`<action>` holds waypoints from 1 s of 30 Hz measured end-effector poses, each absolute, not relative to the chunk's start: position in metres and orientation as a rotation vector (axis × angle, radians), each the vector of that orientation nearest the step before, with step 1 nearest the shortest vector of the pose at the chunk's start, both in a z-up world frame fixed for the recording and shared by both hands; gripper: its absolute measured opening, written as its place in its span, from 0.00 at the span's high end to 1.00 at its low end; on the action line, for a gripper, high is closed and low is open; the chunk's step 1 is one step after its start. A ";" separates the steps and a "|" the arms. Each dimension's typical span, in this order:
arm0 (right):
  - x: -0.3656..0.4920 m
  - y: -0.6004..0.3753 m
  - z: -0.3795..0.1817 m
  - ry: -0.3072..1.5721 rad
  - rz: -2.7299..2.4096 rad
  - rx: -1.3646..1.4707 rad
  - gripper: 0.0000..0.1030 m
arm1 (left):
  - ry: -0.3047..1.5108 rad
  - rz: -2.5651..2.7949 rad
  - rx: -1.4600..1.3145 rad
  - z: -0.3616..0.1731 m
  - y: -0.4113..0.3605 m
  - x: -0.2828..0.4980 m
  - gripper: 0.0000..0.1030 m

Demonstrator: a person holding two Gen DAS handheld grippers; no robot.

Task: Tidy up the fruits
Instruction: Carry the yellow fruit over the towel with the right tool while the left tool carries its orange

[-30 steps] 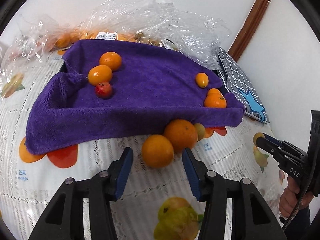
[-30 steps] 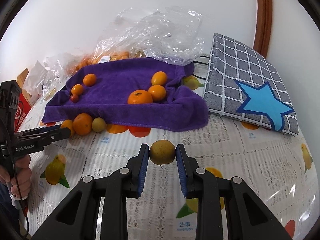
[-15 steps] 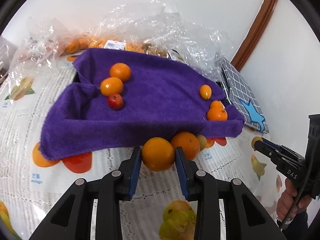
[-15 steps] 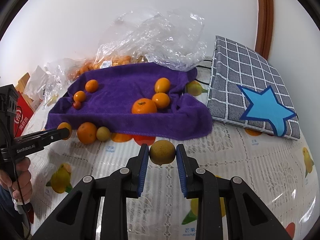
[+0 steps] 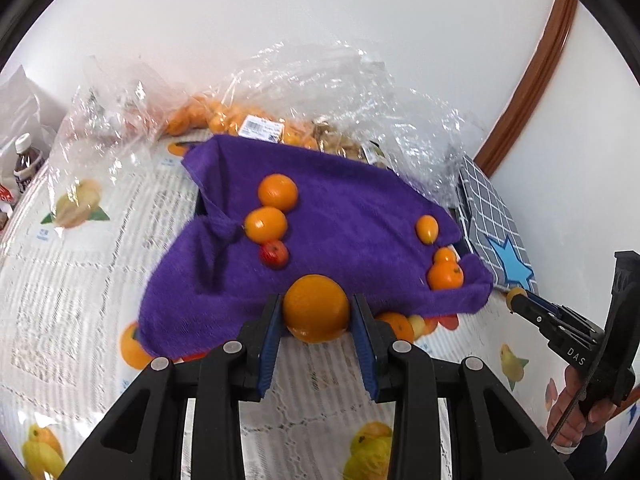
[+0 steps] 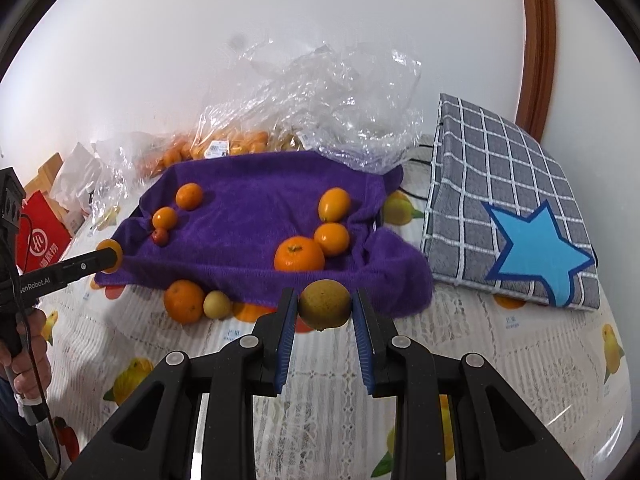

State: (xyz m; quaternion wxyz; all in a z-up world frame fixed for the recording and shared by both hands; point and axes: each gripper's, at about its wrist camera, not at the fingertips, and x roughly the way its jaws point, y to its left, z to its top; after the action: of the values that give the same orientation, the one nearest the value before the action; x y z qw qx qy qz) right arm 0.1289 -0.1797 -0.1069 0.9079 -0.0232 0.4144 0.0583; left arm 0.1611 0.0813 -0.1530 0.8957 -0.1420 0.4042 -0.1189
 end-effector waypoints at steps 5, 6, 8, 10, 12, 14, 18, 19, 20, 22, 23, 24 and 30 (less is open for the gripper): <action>0.139 -0.182 -0.100 0.837 0.115 -0.046 0.73 | 0.824 -0.248 -0.318 -0.146 0.091 0.171 0.69; 0.142 -0.182 -0.099 0.834 0.113 -0.043 0.73 | 0.821 -0.245 -0.318 -0.145 0.093 0.173 0.69; 0.147 -0.183 -0.098 0.831 0.106 -0.038 0.73 | 0.818 -0.239 -0.318 -0.144 0.098 0.177 0.69; 0.153 -0.184 -0.098 0.827 0.102 -0.028 0.73 | 0.817 -0.231 -0.317 -0.143 0.102 0.181 0.69; 0.160 -0.184 -0.098 0.822 0.100 -0.027 0.73 | 0.816 -0.221 -0.318 -0.143 0.107 0.185 0.69; 0.166 -0.183 -0.099 0.821 0.101 -0.030 0.73 | 0.817 -0.214 -0.325 -0.143 0.113 0.190 0.69; 0.182 -0.181 -0.105 0.831 0.108 -0.029 0.73 | 0.821 -0.220 -0.337 -0.144 0.117 0.199 0.69; 0.185 -0.181 -0.106 0.833 0.112 -0.028 0.73 | 0.823 -0.222 -0.339 -0.144 0.117 0.201 0.69; 0.190 -0.180 -0.108 0.837 0.116 -0.029 0.73 | 0.828 -0.224 -0.341 -0.146 0.118 0.203 0.69; 0.198 -0.178 -0.112 0.842 0.121 -0.033 0.73 | 0.833 -0.229 -0.350 -0.147 0.118 0.207 0.69; 0.203 -0.177 -0.114 0.845 0.124 -0.035 0.73 | 0.837 -0.235 -0.357 -0.148 0.117 0.209 0.69; 0.207 -0.176 -0.116 0.848 0.129 -0.035 0.73 | 0.839 -0.238 -0.361 -0.148 0.117 0.211 0.69; 0.227 -0.167 -0.127 0.872 0.175 -0.024 0.73 | 0.845 -0.240 -0.359 -0.148 0.113 0.227 0.69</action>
State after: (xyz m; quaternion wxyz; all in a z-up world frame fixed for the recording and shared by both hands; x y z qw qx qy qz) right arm 0.2274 -0.1666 -0.1272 0.9027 -0.0116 0.4217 0.0845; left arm 0.2270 0.1133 -0.1485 0.8896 -0.1730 0.4066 -0.1157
